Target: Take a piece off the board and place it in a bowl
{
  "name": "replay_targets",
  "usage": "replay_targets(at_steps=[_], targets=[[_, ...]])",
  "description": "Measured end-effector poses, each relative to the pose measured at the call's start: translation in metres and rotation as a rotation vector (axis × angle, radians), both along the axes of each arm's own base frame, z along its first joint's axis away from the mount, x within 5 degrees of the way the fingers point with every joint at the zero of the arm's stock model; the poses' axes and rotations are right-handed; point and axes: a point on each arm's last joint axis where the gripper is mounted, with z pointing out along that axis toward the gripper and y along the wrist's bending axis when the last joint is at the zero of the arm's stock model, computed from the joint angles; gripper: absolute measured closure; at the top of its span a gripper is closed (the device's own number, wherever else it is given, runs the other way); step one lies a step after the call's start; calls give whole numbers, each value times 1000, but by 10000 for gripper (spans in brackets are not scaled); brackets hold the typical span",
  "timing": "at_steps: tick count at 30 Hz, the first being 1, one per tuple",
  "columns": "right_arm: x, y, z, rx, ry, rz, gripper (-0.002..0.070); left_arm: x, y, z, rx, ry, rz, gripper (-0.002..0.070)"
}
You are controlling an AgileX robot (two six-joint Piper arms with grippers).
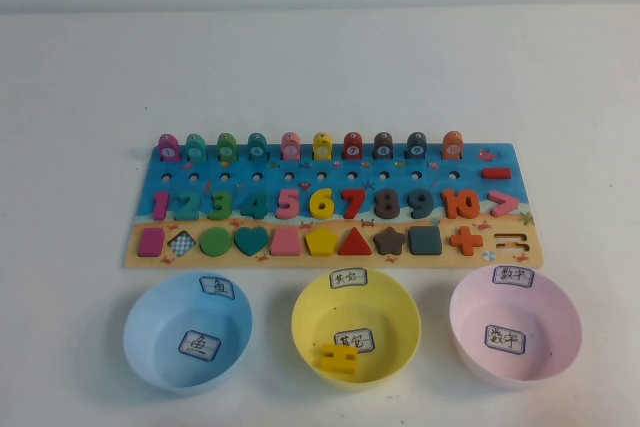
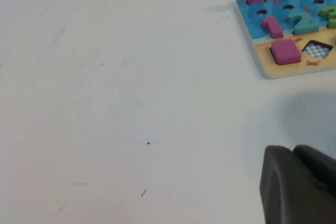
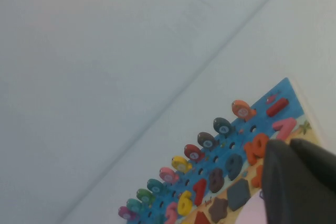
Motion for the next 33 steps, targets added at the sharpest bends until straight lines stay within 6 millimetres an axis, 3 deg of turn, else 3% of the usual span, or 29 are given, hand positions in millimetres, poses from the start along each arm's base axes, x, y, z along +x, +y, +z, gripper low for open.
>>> replay_targets(at_steps=[5,9,12,15,20,25,28,33], targets=[[0,0,0,7,-1,2,694,0,0,0,0,0,0,680],[-2,4,3,-116,-21,43,694,0,0,0,0,0,0,680],[0,8,26,-244,-30,89,694,0,0,0,0,0,0,680],[13,12,65,-434,4,146,694,0,0,0,0,0,0,680],[56,22,137,-787,115,335,694,0,0,0,0,0,0,680],[111,33,177,-1014,278,617,694,0,0,0,0,0,0,680],[147,41,189,-1083,366,776,694,0,0,0,0,0,0,680],[211,64,179,-1224,485,907,694,0,0,0,0,0,0,680]])
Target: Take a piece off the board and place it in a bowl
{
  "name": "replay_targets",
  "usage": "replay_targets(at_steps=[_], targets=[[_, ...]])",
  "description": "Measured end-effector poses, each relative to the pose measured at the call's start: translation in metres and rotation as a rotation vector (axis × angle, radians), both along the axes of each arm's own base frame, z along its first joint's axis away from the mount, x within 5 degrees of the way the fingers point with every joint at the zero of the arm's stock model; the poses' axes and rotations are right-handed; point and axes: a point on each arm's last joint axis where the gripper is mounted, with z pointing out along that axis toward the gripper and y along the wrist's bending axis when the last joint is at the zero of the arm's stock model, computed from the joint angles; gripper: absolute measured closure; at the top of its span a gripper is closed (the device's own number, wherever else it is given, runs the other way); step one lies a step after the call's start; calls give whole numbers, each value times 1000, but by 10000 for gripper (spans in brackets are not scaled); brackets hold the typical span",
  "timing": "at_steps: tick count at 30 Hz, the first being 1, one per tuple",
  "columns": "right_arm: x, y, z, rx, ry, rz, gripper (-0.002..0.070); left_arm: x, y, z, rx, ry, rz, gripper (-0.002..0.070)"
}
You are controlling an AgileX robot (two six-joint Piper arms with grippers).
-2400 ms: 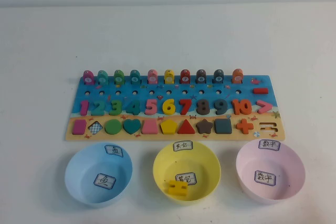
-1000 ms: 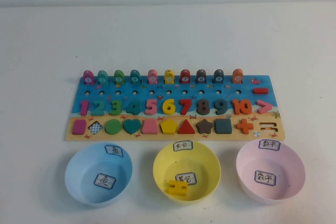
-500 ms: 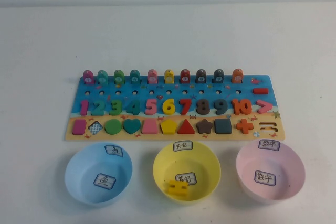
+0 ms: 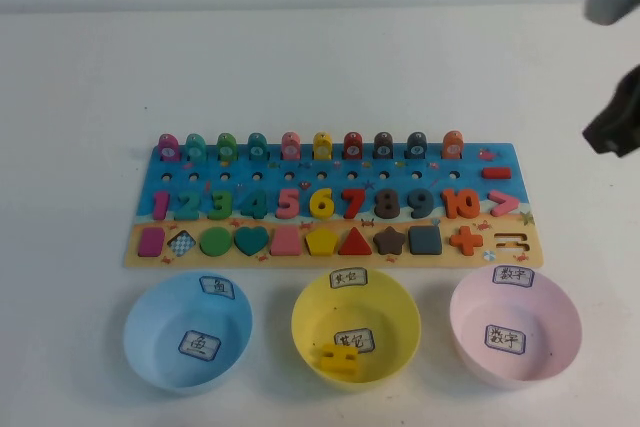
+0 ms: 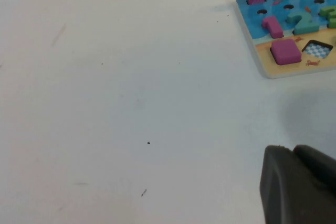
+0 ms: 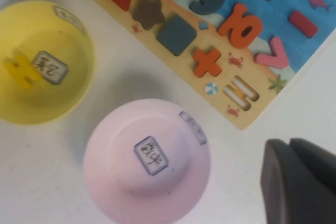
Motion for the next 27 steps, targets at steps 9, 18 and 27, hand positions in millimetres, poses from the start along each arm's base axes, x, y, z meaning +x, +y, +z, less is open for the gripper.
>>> replay_targets(at_steps=[9,18,27], targets=[[86,72,-59,-232,71,162,694,0,0,0,0,0,0,680],[104,115,-118,-359,104,534,694,0,0,0,0,0,0,680],[105,122,-130,-333,94,711,604,0,0,0,0,0,0,680]])
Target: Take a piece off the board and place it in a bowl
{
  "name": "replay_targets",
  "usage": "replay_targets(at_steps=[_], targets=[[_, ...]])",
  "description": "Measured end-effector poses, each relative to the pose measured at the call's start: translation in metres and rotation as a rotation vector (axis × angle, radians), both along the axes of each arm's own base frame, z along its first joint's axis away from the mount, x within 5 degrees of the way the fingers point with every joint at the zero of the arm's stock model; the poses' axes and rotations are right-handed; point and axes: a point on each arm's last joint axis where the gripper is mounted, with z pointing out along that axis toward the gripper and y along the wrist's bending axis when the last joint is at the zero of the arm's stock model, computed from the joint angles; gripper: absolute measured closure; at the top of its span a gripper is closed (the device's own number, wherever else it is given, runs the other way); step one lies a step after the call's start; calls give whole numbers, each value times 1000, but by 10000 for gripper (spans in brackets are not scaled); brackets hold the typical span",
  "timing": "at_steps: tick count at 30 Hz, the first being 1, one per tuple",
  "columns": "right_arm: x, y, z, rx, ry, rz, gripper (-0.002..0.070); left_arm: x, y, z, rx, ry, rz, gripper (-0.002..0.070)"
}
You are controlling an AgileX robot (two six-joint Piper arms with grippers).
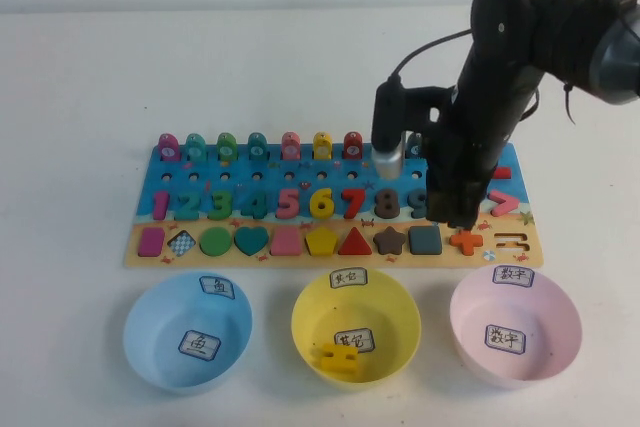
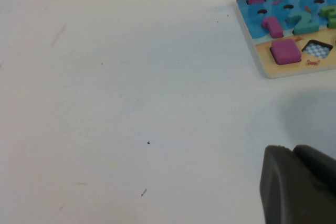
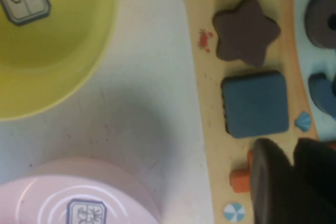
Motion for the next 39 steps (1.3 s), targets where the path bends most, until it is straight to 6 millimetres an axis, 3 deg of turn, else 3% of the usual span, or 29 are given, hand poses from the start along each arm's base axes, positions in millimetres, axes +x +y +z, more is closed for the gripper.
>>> replay_targets(at_steps=[6,9,23,39], targets=[[1,7,-14,-4,17,124,355,0,0,0,0,0,0,680],[2,8,-22,-23,26,151,317,0,0,0,0,0,0,680],[11,15,-54,-69,16,178,330,0,0,0,0,0,0,680],[15,17,-59,-60,-6,174,388,0,0,0,0,0,0,680]])
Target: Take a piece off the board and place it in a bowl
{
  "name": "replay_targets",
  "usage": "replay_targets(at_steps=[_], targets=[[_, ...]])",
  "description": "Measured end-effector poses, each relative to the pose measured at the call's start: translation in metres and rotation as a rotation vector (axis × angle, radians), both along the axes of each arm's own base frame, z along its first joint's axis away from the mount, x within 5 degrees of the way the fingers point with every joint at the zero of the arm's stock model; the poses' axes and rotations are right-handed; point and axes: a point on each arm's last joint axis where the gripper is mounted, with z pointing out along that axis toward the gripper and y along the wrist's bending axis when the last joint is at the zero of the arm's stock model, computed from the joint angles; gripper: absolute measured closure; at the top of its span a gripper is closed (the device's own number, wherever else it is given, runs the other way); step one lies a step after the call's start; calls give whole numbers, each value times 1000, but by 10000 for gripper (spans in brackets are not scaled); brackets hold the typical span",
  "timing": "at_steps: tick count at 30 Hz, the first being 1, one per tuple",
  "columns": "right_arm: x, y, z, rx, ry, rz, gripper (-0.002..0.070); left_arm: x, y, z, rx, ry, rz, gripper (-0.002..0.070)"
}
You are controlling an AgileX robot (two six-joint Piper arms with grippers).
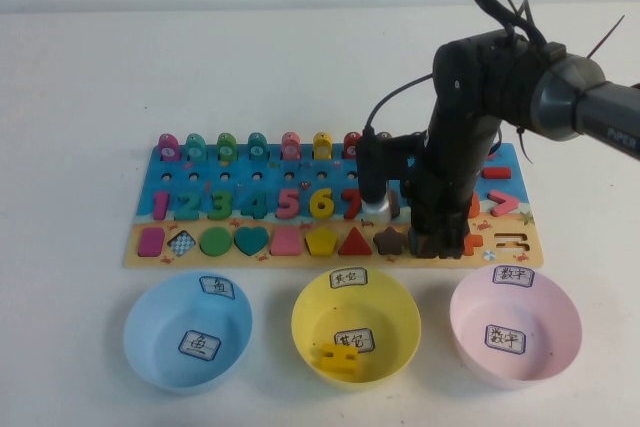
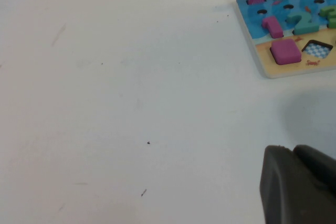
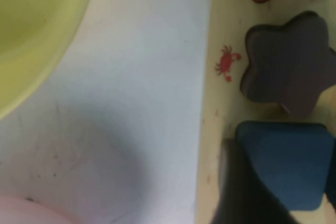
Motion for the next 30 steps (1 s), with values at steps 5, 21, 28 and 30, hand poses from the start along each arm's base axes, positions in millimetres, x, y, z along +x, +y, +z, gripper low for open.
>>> replay_targets(at_steps=[5,21,28,30], targets=[[0,1,0,2,2,-11,388,0,0,0,0,0,0,680],[-2,-1,9,-1,0,-33,388,0,0,0,0,0,0,680],[-7,-4,24,-2,0,-31,388,0,0,0,0,0,0,680],[-10,-5,31,1,-1,-33,388,0,0,0,0,0,0,680]])
